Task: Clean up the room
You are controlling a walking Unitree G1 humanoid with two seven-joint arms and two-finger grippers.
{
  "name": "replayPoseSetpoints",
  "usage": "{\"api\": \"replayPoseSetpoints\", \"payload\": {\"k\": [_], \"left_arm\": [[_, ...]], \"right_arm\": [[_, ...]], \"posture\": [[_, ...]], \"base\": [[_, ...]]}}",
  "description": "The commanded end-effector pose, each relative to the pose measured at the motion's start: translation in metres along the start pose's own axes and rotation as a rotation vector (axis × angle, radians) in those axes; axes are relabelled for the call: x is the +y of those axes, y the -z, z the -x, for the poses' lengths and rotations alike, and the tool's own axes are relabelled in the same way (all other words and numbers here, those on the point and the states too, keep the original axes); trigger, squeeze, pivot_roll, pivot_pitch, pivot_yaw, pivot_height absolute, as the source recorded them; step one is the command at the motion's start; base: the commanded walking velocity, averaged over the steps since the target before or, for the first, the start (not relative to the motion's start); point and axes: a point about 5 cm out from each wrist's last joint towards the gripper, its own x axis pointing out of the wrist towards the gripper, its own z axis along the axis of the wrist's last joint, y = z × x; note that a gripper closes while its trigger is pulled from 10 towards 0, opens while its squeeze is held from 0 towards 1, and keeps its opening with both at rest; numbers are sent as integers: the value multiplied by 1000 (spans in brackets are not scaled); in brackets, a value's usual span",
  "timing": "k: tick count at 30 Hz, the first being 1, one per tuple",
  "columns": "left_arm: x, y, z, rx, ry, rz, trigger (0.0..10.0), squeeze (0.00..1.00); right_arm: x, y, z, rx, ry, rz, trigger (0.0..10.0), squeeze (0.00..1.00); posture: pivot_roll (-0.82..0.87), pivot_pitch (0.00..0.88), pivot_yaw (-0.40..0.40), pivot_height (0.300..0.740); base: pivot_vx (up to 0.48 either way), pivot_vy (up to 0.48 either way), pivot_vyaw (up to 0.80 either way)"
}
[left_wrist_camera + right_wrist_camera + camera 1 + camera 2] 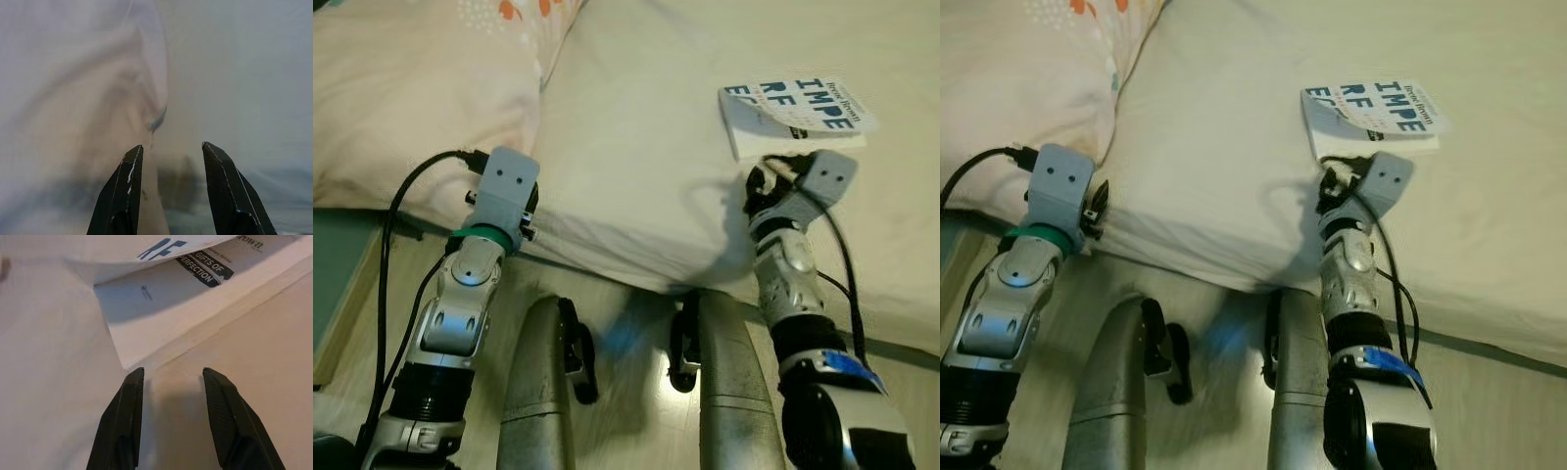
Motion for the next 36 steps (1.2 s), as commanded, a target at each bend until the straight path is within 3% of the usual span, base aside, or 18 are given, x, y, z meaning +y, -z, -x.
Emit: {"api": "replayPoseSetpoints", "payload": {"k": [1, 4, 5, 11, 12, 13, 15, 22, 23, 36], "left_arm": [[2, 7, 4, 29, -5, -5, 10000, 0], [6, 6, 3, 31, -17, -1, 10000, 0], [7, 6, 3, 31, -19, -1, 10000, 0], [8, 6, 3, 33, -22, -1, 10000, 0], [8, 6, 3, 34, -23, -1, 10000, 0], [8, 6, 3, 34, -23, -1, 10000, 0], [9, 6, 4, 38, -24, -1, 10000, 0], [9, 6, 4, 40, -24, -1, 10000, 0], [10, 5, 4, 40, -22, -3, 10000, 0], [16, 5, 8, 51, -29, -13, 10000, 0]], "right_arm": [[-8, 10, 3, 34, 31, -54, 10000, 0], [-6, 5, -2, 31, 27, -150, 10000, 0], [-6, 3, -4, 23, 21, -186, 10000, 1000], [-4, -1, -7, 11, -9, -305, 10000, 1000], [-4, -1, -8, 10, -8, -379, 10000, 1000], [-4, -1, -8, 10, -8, -379, 10000, 1000], [-7, 1, -10, 36, 26, -536, 10000, 1000], [-9, 3, -11, 66, 54, -626, 10000, 1000], [-7, 4, -15, 122, 62, -673, 10000, 0], [7, 1, -21, 202, -8, -775, 10000, 0]], "posture": [[49, 516, 71, 603], [47, 512, 69, 603], [50, 513, 70, 603], [53, 515, 73, 603], [54, 514, 74, 603], [54, 514, 74, 603], [55, 518, 78, 603], [58, 522, 81, 603], [68, 537, 91, 603], [92, 557, 96, 603]], "base": [[0, 0, 0], [0, 0, 0], [0, 0, 0], [0, 0, 0], [0, 0, 0], [0, 0, 0], [0, 0, 0], [0, 0, 0], [0, 0, 0], [0, 0, 0]]}}
